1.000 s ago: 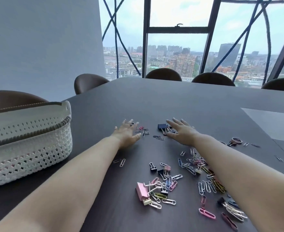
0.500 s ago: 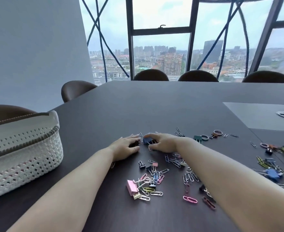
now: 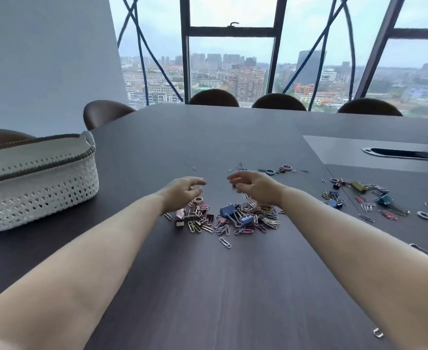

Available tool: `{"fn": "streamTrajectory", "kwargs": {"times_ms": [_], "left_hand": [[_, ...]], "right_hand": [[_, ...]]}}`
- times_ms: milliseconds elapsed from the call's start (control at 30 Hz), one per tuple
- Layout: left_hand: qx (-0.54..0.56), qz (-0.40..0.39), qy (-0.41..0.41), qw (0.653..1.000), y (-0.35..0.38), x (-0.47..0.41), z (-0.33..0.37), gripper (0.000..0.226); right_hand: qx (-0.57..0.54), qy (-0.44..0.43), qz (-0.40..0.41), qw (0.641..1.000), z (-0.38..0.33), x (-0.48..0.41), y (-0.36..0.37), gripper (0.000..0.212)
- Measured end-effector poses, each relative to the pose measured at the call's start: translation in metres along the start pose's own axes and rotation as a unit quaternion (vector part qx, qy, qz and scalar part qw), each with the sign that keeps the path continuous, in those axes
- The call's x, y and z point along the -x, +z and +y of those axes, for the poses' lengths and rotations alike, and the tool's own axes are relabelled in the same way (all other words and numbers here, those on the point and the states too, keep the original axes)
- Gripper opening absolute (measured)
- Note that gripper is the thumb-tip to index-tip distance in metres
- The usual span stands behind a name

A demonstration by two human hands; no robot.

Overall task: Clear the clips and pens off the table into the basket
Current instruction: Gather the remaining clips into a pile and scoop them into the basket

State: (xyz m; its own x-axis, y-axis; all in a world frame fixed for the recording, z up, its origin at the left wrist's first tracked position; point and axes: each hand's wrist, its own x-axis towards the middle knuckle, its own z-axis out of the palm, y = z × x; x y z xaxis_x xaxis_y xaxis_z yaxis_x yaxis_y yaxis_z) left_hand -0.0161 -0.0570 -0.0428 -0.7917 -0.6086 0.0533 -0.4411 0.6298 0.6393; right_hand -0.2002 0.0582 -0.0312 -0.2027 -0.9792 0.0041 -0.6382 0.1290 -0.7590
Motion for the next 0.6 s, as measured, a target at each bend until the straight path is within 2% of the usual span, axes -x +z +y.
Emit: {"fn": "streamTrajectory", "kwargs": {"times_ms": [67,200,267,333,400,467,533,600], "left_hand": [[-0.045,0.019,0.006,0.999,-0.004,-0.015,0.003,0.035],[-0.135,0.030,0.015,0.990,-0.004,-0.069,-0.016,0.041],[-0.186,0.014,-0.021,0.982,0.000,-0.098,-0.031,0.052],[-0.206,-0.013,-0.076,0.976,0.007,-0.119,-0.042,0.061],[-0.221,-0.034,-0.097,0.970,0.014,-0.137,-0.047,0.064],[-0.236,-0.049,-0.087,0.966,0.018,-0.151,-0.048,0.066],[-0.217,-0.065,-0.068,0.972,0.021,-0.162,-0.046,0.066],[-0.195,-0.080,-0.044,0.976,0.025,-0.172,-0.037,0.066]], "right_hand": [[-0.025,0.003,0.067,0.997,0.006,-0.009,-0.011,0.030],[0.116,0.028,0.109,0.987,0.035,-0.040,-0.037,0.027],[0.183,0.062,0.148,0.970,0.063,-0.058,-0.054,0.033],[0.253,0.127,0.171,0.944,0.095,-0.073,-0.071,0.048],[0.289,0.219,0.161,0.918,0.121,-0.083,-0.085,0.061],[0.278,0.277,0.138,0.909,0.139,-0.092,-0.095,0.068],[0.279,0.282,0.103,0.912,0.147,-0.102,-0.098,0.071],[0.287,0.251,0.072,0.922,0.145,-0.113,-0.095,0.069]]}}
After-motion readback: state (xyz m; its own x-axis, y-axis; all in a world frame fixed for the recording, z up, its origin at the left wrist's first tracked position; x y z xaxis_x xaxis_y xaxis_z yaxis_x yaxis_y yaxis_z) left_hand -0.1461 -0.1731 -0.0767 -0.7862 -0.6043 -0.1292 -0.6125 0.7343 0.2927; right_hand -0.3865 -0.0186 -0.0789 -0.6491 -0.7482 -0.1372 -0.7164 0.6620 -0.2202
